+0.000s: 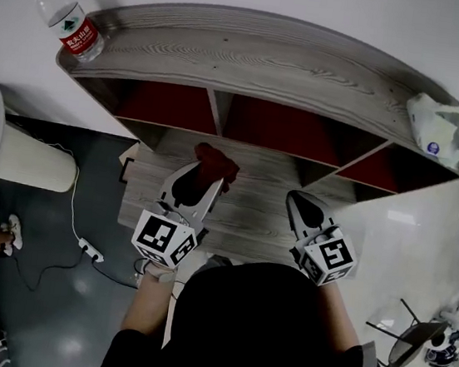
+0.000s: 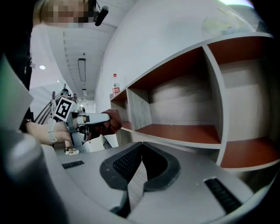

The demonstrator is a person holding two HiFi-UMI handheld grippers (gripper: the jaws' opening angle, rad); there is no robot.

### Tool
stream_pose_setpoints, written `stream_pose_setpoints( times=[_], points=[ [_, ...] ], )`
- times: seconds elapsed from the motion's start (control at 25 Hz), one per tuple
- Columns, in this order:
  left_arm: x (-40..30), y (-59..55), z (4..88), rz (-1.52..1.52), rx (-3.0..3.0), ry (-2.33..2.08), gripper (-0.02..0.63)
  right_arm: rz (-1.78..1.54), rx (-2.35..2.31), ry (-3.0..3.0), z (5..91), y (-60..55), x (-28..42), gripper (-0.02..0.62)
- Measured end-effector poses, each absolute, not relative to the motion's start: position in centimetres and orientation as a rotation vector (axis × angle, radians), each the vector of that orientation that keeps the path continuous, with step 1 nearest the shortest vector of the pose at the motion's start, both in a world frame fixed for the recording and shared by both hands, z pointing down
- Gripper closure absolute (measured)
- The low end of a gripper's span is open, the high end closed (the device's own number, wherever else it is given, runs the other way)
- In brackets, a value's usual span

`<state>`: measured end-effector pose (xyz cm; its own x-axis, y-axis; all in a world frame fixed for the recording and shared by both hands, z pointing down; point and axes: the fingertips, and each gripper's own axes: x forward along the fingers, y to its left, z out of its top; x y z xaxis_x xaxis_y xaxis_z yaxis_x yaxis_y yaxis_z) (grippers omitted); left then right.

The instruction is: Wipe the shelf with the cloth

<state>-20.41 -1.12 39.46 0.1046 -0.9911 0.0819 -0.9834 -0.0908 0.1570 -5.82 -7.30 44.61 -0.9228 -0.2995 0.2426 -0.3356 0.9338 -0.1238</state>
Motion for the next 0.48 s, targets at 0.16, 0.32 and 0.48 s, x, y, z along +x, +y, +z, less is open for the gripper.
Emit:
stream_pose_setpoints(
  times=[0.16,0.32,0.48],
  points=[
    [-21.5,1.6,40.8,-0.074,2.141,-2.030,0.459,0.216,0.378,-2.877,44.4,-6.8,-8.2,0.597],
    [-22.0,3.8,41.9,-0.125,2.103,-2.044,0.459,0.241,0.313,-2.902,43.3,-6.0,-10.4,0.597],
    [-22.4,5.5,42.3,-0.155,2.102,-2.067,0.459,0.217,0.237,-2.917,43.1,-5.3,-11.6,0.597]
  ],
)
